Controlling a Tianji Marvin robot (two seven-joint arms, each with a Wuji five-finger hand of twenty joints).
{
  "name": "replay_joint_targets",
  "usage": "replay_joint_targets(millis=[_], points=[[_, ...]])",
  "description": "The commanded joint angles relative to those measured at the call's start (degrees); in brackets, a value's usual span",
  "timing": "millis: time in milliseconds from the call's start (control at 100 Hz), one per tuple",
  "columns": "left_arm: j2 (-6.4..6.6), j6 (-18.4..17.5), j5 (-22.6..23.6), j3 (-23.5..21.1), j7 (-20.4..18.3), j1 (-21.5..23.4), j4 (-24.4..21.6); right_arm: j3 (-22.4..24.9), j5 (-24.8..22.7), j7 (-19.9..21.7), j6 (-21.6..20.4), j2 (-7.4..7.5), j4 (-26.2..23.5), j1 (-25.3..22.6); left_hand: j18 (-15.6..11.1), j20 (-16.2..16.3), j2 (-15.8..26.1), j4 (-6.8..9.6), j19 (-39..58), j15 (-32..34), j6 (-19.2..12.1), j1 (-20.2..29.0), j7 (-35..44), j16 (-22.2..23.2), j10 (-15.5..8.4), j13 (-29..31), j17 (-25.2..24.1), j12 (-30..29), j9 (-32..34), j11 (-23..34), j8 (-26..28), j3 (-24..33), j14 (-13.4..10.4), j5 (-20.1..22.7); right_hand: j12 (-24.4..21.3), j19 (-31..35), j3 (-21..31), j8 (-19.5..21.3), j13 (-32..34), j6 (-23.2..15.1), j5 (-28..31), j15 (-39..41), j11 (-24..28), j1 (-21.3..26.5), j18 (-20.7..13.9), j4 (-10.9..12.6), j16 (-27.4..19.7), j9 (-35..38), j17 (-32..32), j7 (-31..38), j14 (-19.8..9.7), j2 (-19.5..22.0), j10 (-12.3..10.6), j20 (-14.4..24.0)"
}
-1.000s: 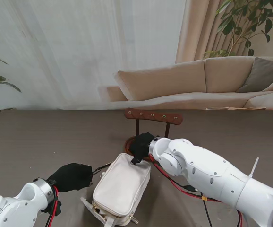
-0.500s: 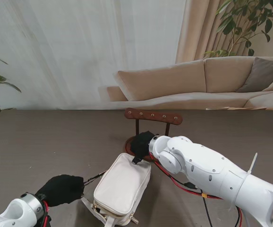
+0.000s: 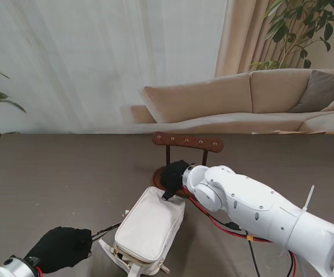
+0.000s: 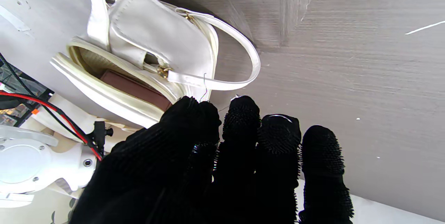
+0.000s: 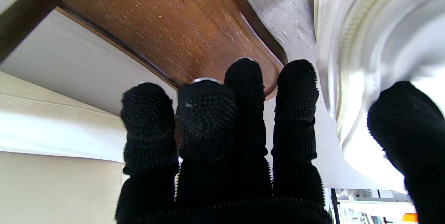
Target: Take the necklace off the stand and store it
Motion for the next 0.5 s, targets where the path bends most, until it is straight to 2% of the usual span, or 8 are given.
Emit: replay_joint_targets(millis=[0,140,490], points=[[-0.54,-0.44,0.17,-0.48,-0.12,1.99,-1.41,-0.83,-0.84,1.85,0.53,1.13,2.35,-1.07,-1.14,-0.73,1.48,2.36,-0.33,-0.17,-0.15,3.3,5.08,0.04,-0.58,-0.6,-0.85,-0.27,-0.32,0.08,0.83,0.1,-0.54,1.42,1.14,2.91,6.43,1.16,2.25,-1.27,1.7,1.61,0.91,12.96,-0.76,6.44,0.19,2.3,-3.2,0.66,-1.97,-3.62,-0.42,0.27],[-1.17,-0.63,0.84,-1.82,2.13,6.23,-3.76,-0.98,-0.72,1.91,0.58,1.1,2.39,-1.06,-1.15,-0.73,1.49,2.42,-0.33,-0.01,-0.22,3.43,5.1,0.12,-0.59,-0.6,-0.85,-0.27,-0.24,0.12,0.85,0.01,-0.76,1.46,1.22,2.91,6.45,1.37,2.26,-1.24,1.64,1.75,0.97,12.93,-0.76,6.43,0.24,2.3,-3.2,0.76,-2.11,-3.65,-0.37,0.27],[-2.73,-0.15,4.14,-3.89,9.32,14.44,-4.68,-1.54,-0.5,2.13,0.63,1.08,2.5,-0.87,-1.14,-0.72,1.52,2.48,-0.3,0.11,-0.18,3.51,5.03,0.19,-0.59,-0.62,-0.72,-0.28,-0.18,0.13,0.85,-0.18,-0.68,1.49,1.32,2.9,6.5,1.69,2.26,-1.25,1.58,1.86,0.96,12.92,-0.8,6.43,0.24,2.27,-3.2,0.75,-2.3,-3.64,-0.43,0.26]])
